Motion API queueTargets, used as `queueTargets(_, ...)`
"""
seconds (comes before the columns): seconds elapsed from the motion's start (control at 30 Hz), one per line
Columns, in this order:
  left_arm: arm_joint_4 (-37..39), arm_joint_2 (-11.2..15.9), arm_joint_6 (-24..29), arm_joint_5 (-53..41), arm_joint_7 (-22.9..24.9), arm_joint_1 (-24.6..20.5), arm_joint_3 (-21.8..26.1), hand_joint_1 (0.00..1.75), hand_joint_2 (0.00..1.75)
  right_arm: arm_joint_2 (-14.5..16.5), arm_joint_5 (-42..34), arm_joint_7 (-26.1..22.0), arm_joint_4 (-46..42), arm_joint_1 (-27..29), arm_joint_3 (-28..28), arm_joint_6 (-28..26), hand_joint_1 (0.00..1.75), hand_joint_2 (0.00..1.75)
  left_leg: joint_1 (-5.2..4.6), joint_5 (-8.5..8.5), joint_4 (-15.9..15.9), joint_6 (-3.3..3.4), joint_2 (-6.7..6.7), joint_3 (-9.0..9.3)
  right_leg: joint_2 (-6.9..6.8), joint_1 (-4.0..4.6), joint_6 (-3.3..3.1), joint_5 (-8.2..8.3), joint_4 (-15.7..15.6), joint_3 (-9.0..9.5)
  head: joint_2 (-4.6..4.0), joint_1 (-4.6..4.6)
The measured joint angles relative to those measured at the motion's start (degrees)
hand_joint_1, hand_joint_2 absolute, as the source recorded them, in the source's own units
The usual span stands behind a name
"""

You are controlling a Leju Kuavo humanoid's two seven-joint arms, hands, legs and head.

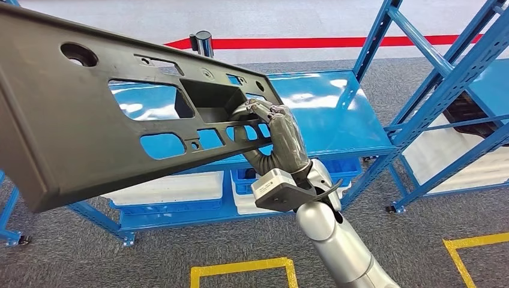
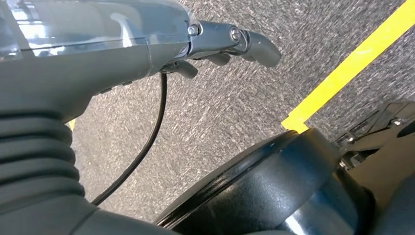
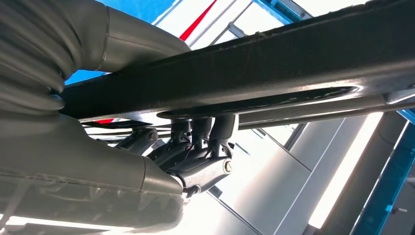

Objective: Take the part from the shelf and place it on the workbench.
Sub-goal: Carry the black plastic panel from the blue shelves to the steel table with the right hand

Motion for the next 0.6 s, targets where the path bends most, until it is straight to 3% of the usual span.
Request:
queueTargets(0.07,0.0,-0.1,0.0,0.0,-0.1,0.0,0.0,0.0,1.75,0.0,0.0,0.0,0.0,-0.2,0.1,0.0,1.75,1.75,-0.21,0.32,0.0,-0.22,0.0,-0.3,0.01,0.66,-1.04,1.7,-7.4,4.6,0.0,0.22)
queueTargets(0.1,0.0,-0.1,0.0,0.0,-0.1,0.0,0.0,0.0,1.75,0.0,0.0,0.0,0.0,-0.3,0.2,0.0,1.75,1.75,-0.24,0.56,0.0,-0.47,0.01,-0.46,0.03,0.94,-1.39,1.89,-9.4,5.78,0.0,0.27)
queueTargets(0.17,0.0,-0.1,0.1,0.0,-0.1,0.0,0.0,0.0,1.75,0.0,0.0,0.0,0.0,-0.4,0.2,0.0,1.75,1.75,-0.21,1.09,0.0,-1.09,0.03,-0.72,0.06,1.21,-1.59,1.86,-10.4,6.08,0.0,0.24)
queueTargets(0.23,0.0,-0.1,0.1,0.0,-0.1,0.0,0.0,0.0,1.75,0.0,0.0,0.0,0.0,-0.4,0.3,-0.1,1.75,1.75,-0.28,0.73,0.3,-1.65,-0.05,-0.95,-0.06,0.64,-1.83,2.46,-10.8,5.68,0.0,0.1)
queueTargets(0.3,0.0,-0.1,0.2,0.0,-0.1,-0.1,0.0,0.0,1.75,0.1,0.0,0.0,0.0,-0.5,0.3,-0.1,1.75,1.75,-0.27,-2.21,3.5,-1.99,-0.12,-2.04,-0.25,0.08,-2.38,3.22,-11.2,5.11,0.0,-0.59)
queueTargets(0.4,0.0,0.0,0.2,0.0,-0.3,-0.4,0.0,0.0,1.75,0.1,-0.1,0.0,0.1,-0.4,0.4,-0.1,1.75,1.75,-0.02,-8.33,13.7,-2.45,-0.12,-4.47,-0.43,0.11,-2.91,3.97,-10.9,3.94,0.0,-1.74)
queueTargets(0.43,0.0,0.0,0.2,0.1,-0.3,-0.4,0.0,0.0,1.75,0.1,-0.2,0.0,0.2,-0.3,0.4,-0.1,1.75,1.75,0.14,-8.73,15.1,-2.65,-0.11,-4.19,-0.44,0.06,-2.86,4.2,-10.7,3.49,0.0,-1.93)
queueTargets(0.47,0.0,0.0,0.2,0.1,-0.2,-0.5,0.0,0.0,1.75,0.1,-0.3,0.0,0.2,-0.3,0.4,-0.1,1.75,1.75,0.39,-8.1,14.4,-2.87,-0.1,-3.0,-0.42,-0.04,-2.73,4.39,-10.4,3.02,0.0,-2.07)
queueTargets(0.57,0.0,0.0,0.3,0.0,-0.1,-0.5,0.0,0.0,1.75,0.1,-0.7,0.0,0.2,-0.3,0.4,-0.1,1.75,1.75,1.22,-4.39,3.9,-3.81,-0.07,3.39,-0.35,-0.35,-2.09,4.75,-9.4,1.77,0.0,-2.43)
queueTargets(0.6,0.0,0.0,0.3,0.0,0.0,-0.4,0.0,0.0,1.75,0.1,-0.8,0.0,0.2,-0.3,0.4,-0.1,1.75,1.75,1.26,-3.89,1.4,-3.97,-0.14,4.57,-0.34,-0.31,-1.75,4.99,-9.2,1.4,0.0,-2.57)
